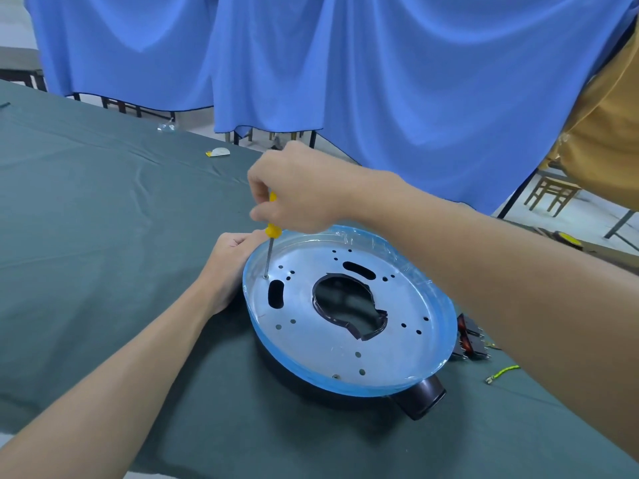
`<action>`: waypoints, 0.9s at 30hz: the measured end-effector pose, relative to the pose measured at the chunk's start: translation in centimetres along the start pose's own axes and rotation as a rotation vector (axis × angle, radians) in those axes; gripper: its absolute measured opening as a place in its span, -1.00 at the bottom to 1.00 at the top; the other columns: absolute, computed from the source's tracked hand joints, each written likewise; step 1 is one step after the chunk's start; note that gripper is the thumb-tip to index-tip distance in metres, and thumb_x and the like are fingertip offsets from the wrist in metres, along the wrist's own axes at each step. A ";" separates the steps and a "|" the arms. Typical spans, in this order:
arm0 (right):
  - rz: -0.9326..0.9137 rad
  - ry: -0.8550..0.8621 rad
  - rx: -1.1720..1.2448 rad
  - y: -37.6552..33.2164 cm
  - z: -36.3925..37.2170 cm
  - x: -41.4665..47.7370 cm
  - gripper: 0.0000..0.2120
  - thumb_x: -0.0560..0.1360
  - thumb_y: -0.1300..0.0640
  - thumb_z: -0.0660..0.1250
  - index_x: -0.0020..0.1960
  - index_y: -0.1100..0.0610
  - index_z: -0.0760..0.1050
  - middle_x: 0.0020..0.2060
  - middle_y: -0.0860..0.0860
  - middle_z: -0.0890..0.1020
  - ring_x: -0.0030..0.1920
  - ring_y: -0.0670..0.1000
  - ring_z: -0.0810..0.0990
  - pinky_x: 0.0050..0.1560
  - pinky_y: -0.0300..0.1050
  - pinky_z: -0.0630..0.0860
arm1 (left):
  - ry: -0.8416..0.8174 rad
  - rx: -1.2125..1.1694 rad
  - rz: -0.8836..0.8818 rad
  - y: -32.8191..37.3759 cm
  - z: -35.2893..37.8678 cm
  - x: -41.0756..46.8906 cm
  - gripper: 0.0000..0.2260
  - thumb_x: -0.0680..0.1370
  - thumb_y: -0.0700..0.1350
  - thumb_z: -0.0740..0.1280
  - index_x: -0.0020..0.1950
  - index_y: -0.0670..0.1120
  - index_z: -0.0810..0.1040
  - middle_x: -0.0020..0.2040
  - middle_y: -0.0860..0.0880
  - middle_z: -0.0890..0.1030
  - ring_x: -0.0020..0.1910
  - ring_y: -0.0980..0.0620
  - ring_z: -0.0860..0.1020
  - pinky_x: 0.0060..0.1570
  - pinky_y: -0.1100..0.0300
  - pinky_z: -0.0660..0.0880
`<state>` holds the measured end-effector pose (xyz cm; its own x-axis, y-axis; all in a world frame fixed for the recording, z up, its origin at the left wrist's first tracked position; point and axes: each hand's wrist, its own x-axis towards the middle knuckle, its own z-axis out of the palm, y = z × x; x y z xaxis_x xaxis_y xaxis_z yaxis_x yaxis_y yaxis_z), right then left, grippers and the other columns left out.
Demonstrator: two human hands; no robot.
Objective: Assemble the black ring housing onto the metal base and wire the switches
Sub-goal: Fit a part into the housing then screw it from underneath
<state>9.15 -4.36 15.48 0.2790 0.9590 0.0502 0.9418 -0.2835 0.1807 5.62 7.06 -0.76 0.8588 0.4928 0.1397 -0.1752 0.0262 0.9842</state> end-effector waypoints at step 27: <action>0.171 -0.088 0.014 0.3 -0.4 0.2 -0.64 0.45 -0.21 0.29 -0.23 0.09 0.41 -0.30 0.04 0.51 -0.23 0.08 0.51 -0.36 -0.09 0.38 | -0.015 -0.005 0.017 -0.3 -0.1 0.2 -0.53 0.47 -0.07 0.37 -0.53 0.04 0.17 -0.53 0.11 0.17 -0.53 0.10 0.13 -0.54 0.31 0.15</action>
<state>9.39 -4.26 15.89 0.4503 0.8928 -0.0070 0.8814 -0.4433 0.1631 5.80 7.24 -1.02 0.8629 0.4801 0.1577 -0.1917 0.0223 0.9812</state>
